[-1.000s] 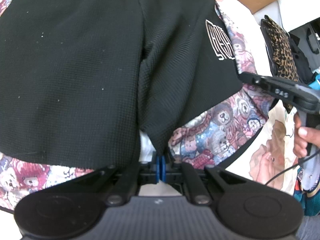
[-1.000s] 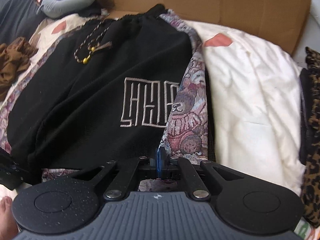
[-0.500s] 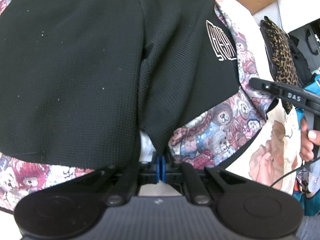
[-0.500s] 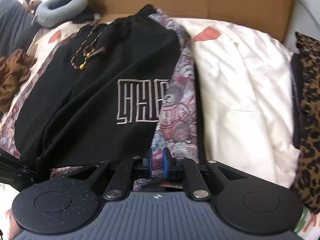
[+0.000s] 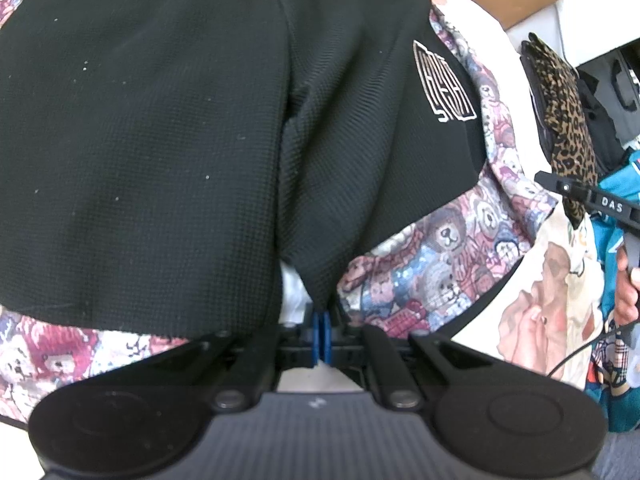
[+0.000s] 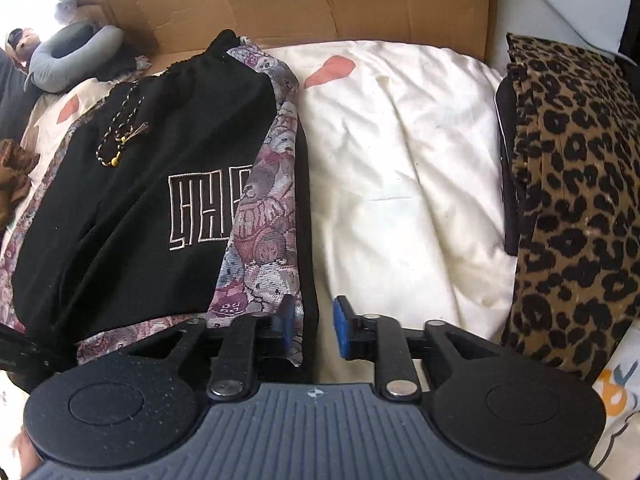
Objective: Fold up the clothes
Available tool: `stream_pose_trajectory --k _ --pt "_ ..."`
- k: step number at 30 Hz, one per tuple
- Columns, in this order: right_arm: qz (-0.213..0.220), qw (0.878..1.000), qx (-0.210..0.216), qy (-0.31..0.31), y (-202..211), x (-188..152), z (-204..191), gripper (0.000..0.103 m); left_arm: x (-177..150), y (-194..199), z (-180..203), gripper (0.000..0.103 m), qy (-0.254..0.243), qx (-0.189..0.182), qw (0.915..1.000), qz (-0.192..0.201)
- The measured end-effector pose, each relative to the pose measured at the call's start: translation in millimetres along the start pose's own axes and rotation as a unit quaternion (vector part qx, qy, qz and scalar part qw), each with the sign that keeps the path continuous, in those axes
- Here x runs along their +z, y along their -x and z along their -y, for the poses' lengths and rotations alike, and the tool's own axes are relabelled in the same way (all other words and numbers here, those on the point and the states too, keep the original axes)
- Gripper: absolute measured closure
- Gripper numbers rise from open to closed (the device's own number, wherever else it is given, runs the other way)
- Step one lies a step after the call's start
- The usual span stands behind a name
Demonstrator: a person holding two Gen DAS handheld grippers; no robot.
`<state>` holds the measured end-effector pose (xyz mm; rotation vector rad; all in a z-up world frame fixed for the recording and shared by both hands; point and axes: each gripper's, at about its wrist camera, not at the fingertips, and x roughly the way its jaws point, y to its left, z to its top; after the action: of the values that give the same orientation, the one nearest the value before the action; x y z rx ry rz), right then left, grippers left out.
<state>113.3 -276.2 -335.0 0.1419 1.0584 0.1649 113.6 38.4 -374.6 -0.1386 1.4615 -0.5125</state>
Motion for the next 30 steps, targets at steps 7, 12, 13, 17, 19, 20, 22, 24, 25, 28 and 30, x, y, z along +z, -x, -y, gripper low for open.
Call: stream_pose_trajectory --k 7,12,13,17,19,20,22,24,25,28,30 --pt "-0.016 1.000 0.006 -0.005 -2.7 -5.5 -6.9 0.077 1.1 0.1 4.2 0.100 0.001 0.001 1.0000 0.000" --pt "-0.034 0.999 0.002 -0.003 -3.7 -15.8 -11.5 0.076 -0.5 0.1 4.1 0.100 0.001 0.001 1.0000 0.001" --pt "-0.034 0.999 -0.002 -0.002 -3.4 -17.2 -12.0 0.076 -0.3 -0.5 3.7 0.100 0.001 0.000 1.0000 0.001" --pt "-0.039 0.999 -0.018 -0.011 -5.4 -20.7 -8.8 0.068 0.9 -2.8 2.1 0.100 0.000 0.000 1.0000 0.001" --pt "-0.042 0.999 -0.022 -0.014 -8.9 -21.6 -7.0 0.068 0.5 -2.5 0.4 0.100 -0.001 0.000 1.0000 0.001" --pt "-0.043 0.999 -0.023 -0.013 -10.6 -22.1 -6.7 0.068 0.9 -3.3 0.5 0.100 -0.002 0.000 1.0000 0.001" --pt "-0.047 0.999 -0.022 -0.008 -15.6 -23.2 -6.7 0.068 1.9 -4.0 0.2 0.100 -0.003 0.000 1.0000 0.001" --pt "-0.048 0.999 -0.020 -0.006 -19.3 -23.6 -6.1 0.068 1.7 -4.4 -0.2 0.100 -0.004 0.001 1.0000 0.001" --pt "-0.048 0.999 -0.019 -0.004 -19.5 -23.4 -6.5 0.069 2.3 -5.5 0.9 0.100 -0.003 0.001 1.0000 0.001" --pt "-0.039 0.999 -0.020 0.016 -14.4 -21.6 -9.2 0.091 2.8 -7.3 2.5 0.100 -0.002 0.001 1.0000 0.002" --pt "-0.038 0.999 -0.021 0.022 -10.1 -20.1 -8.5 0.093 1.9 -7.0 2.0 0.100 -0.001 0.001 1.0000 0.003"
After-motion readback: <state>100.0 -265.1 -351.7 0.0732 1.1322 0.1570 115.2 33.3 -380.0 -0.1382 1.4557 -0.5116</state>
